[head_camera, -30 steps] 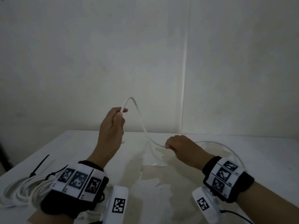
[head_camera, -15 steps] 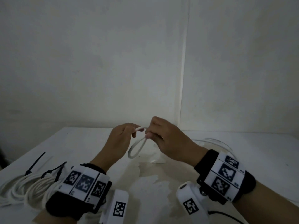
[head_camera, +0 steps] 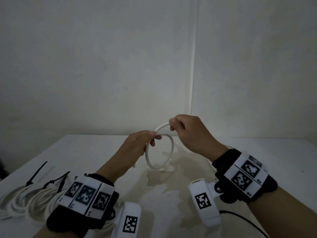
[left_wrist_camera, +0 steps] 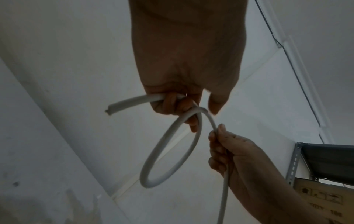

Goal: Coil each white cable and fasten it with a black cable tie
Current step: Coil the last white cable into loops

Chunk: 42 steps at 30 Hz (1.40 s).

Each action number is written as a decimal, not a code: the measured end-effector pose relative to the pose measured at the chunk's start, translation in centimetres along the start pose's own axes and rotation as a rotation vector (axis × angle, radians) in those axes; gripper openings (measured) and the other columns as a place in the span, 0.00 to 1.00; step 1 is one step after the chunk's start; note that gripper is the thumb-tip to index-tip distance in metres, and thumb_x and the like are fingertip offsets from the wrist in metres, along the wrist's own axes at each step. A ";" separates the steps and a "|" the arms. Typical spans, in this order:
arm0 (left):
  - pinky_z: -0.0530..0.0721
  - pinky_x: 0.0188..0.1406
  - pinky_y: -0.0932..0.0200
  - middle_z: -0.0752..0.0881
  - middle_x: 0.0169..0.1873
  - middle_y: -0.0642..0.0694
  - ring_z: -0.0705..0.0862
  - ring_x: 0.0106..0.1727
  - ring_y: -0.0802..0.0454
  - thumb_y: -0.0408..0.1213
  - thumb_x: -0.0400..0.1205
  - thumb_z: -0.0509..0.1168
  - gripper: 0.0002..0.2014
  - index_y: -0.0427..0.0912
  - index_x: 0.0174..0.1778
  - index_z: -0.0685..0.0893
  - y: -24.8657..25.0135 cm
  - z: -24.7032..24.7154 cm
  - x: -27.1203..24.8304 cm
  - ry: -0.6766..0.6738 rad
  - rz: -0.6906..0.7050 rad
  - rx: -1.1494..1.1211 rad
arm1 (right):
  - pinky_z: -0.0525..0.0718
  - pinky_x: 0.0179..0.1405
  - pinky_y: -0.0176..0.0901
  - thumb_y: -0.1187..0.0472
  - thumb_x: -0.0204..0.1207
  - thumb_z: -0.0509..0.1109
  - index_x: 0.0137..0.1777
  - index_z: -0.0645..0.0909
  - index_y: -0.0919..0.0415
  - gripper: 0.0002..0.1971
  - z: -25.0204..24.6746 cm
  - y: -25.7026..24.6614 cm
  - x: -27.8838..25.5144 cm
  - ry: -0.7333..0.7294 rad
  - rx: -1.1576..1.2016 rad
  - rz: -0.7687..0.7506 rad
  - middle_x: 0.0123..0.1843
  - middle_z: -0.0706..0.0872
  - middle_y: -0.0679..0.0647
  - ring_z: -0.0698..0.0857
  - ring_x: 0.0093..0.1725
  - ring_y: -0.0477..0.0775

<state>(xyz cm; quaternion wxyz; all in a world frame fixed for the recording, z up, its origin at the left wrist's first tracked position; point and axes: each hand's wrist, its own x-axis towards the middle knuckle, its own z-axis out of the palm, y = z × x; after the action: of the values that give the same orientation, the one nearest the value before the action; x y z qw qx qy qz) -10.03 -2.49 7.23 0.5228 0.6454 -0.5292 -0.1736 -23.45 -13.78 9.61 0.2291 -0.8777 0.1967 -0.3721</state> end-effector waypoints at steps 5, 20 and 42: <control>0.69 0.27 0.74 0.75 0.27 0.56 0.74 0.25 0.68 0.42 0.84 0.55 0.13 0.52 0.39 0.83 0.3 0.1 0.0 -0.047 0.096 0.186 | 0.70 0.27 0.27 0.60 0.83 0.59 0.36 0.80 0.62 0.15 -1.0 1.1 -0.1 0.085 -0.006 0.056 0.21 0.68 0.45 0.74 0.23 0.34; 0.68 0.25 0.73 0.70 0.25 0.58 0.71 0.25 0.65 0.33 0.86 0.50 0.17 0.46 0.35 0.78 1.1 0.6 -0.6 -0.077 0.055 0.178 | 0.79 0.60 0.61 0.55 0.83 0.57 0.35 0.81 0.47 0.16 -2.1 0.5 -1.3 -0.214 0.120 0.089 0.41 0.88 0.48 0.83 0.50 0.66; 0.71 0.34 0.69 0.72 0.29 0.54 0.69 0.27 0.64 0.39 0.84 0.57 0.11 0.54 0.41 0.84 1.0 -0.1 -0.8 -0.005 0.052 0.046 | 0.70 0.25 0.24 0.63 0.84 0.55 0.48 0.83 0.69 0.15 -1.3 -0.3 -1.9 -0.220 0.358 0.164 0.37 0.86 0.57 0.73 0.21 0.37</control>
<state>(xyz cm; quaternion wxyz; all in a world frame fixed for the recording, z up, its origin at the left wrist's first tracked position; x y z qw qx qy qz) -10.76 -1.67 7.90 0.5108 0.6426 -0.5512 -0.1495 -25.59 -12.83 9.48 0.4308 -0.8394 0.1720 -0.2833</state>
